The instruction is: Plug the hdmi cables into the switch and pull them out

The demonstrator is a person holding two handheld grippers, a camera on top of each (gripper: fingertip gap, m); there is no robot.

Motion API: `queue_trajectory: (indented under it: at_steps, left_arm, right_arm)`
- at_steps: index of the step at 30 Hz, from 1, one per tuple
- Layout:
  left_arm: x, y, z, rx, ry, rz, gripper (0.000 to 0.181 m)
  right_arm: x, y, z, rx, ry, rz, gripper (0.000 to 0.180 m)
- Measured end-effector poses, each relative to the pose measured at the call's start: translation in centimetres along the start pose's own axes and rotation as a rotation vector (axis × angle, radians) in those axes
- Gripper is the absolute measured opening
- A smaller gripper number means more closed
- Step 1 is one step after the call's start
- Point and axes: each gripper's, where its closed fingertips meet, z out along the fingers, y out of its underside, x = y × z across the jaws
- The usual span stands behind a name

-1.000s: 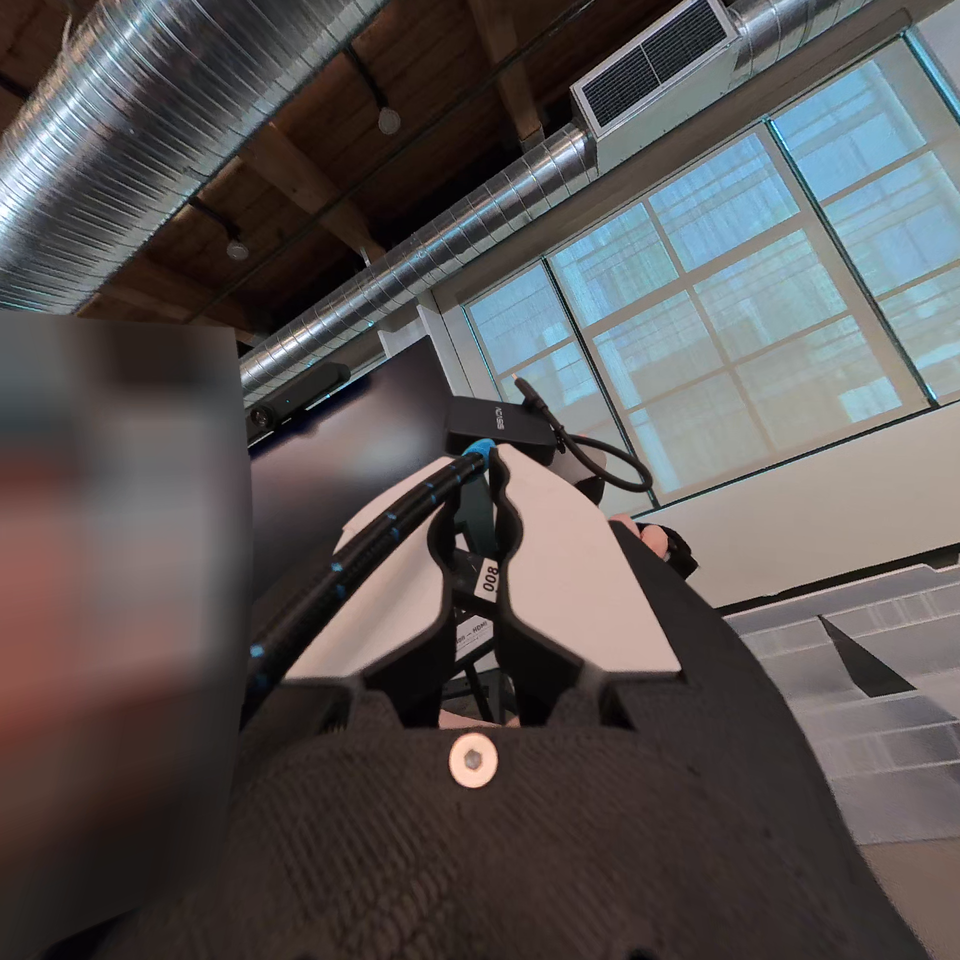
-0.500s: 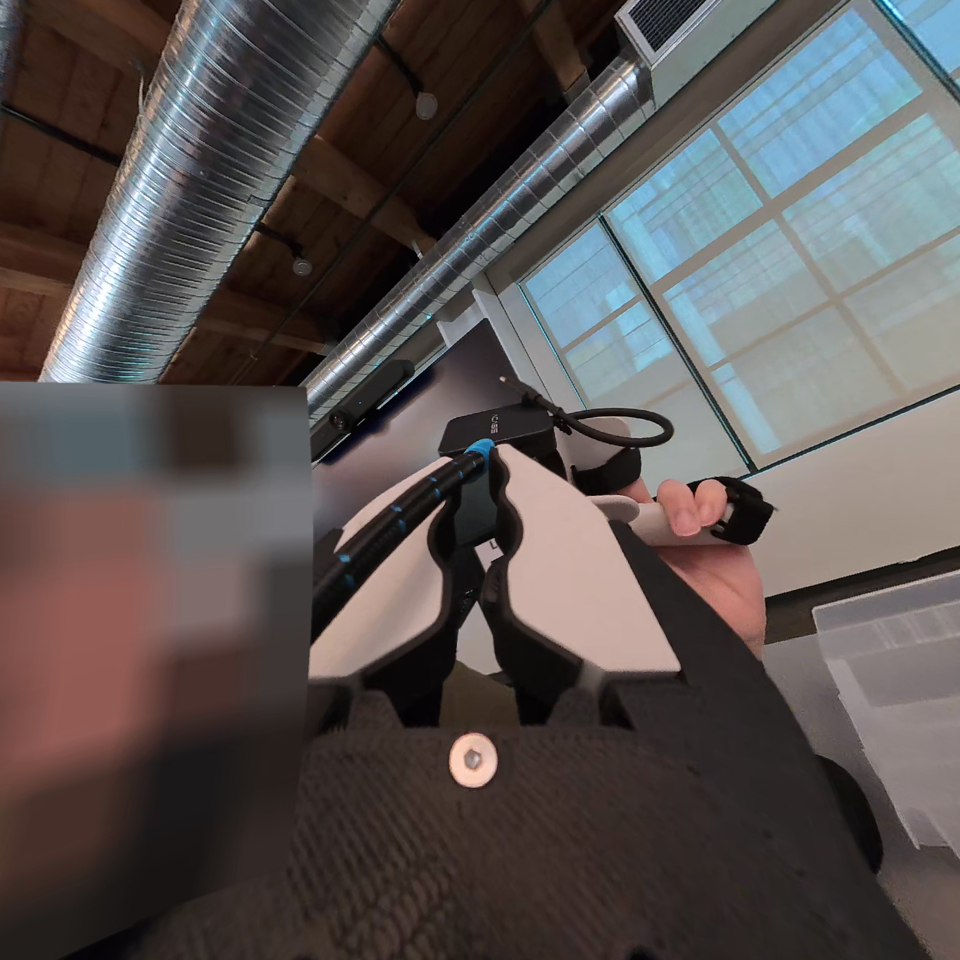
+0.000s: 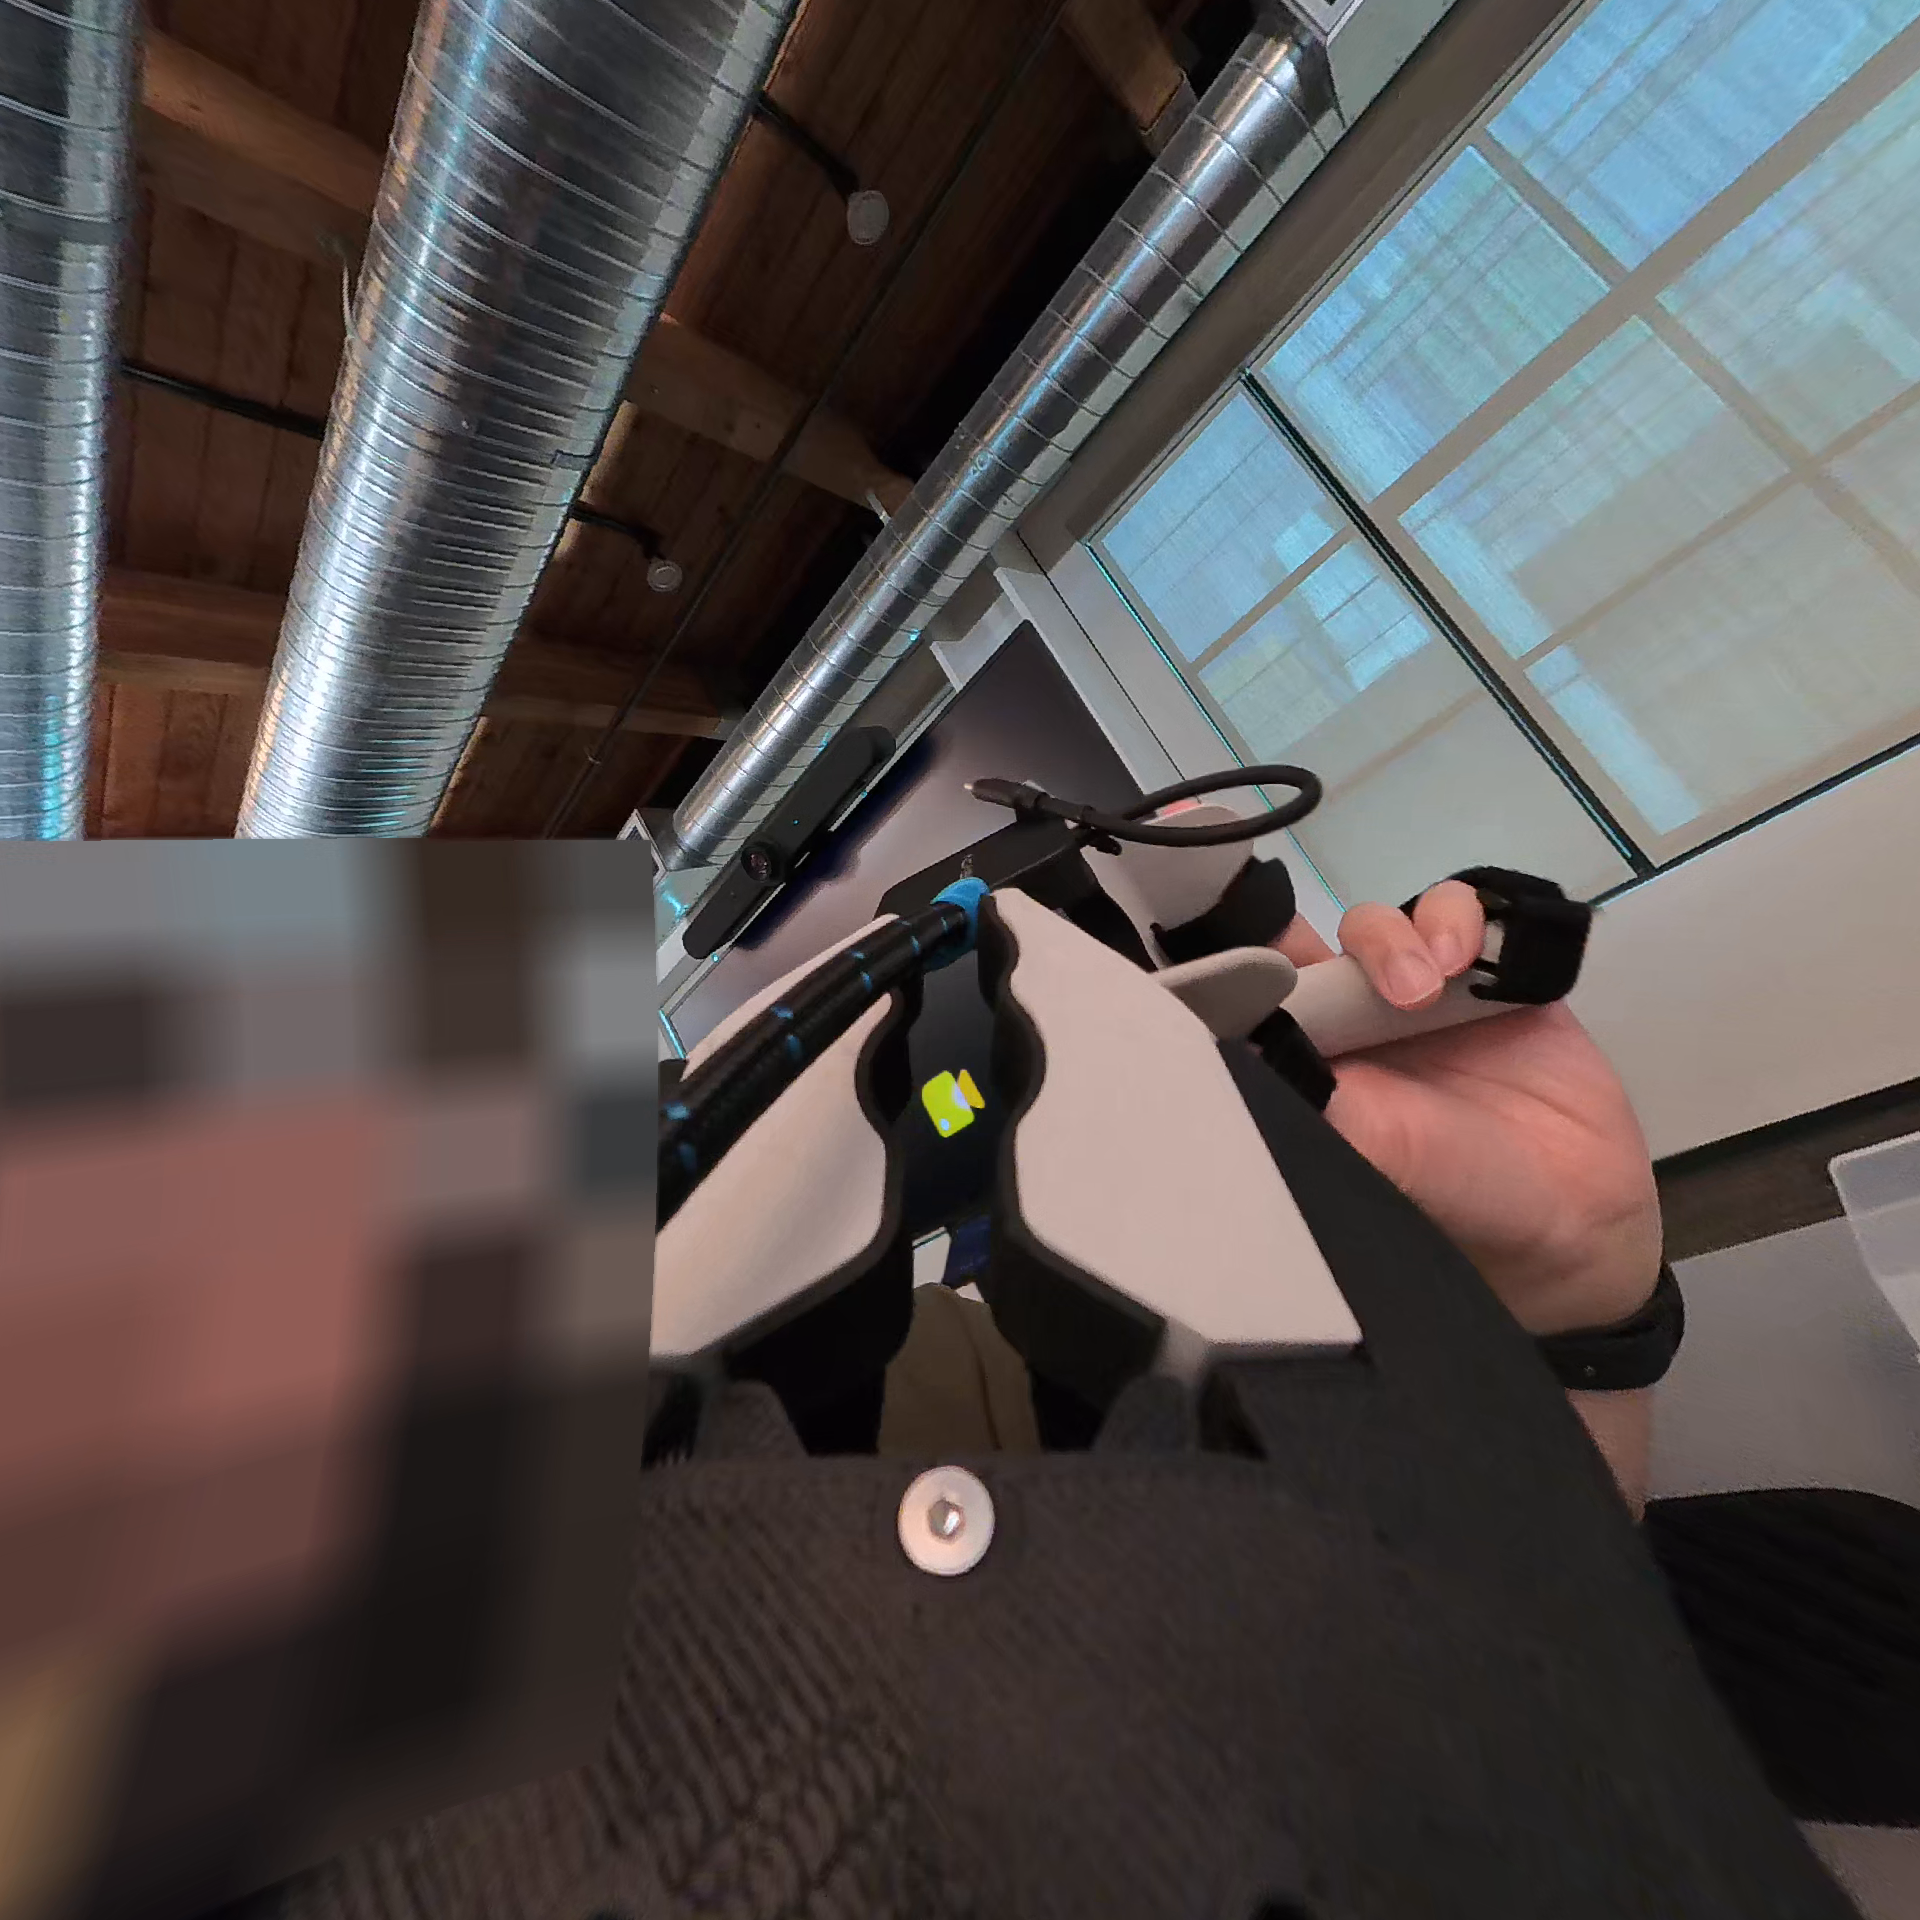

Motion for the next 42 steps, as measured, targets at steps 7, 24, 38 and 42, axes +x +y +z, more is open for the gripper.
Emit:
queue_trajectory:
  at_steps: [7,24,38,42]
  left_arm:
    - [0.0,0.5,0.0,-0.027,0.016,0.046,0.069]
    - [19.3,20.6,-12.9,-1.495,0.698,-0.915,0.068]
    - [26.2,21.5,-25.6,-1.973,1.002,-0.979,0.068]
    - [26.1,21.2,-26.0,-2.014,0.985,-1.05,0.068]
  right_arm:
    - [0.3,0.2,0.0,-0.004,0.018,-0.007,0.01]
    - [1.2,-9.0,-7.3,-0.013,0.475,-0.702,0.011]
    - [2.1,-9.4,-8.3,-0.058,0.522,-0.738,0.01]
    - [2.5,-9.0,-8.1,-0.09,0.525,-0.744,0.01]
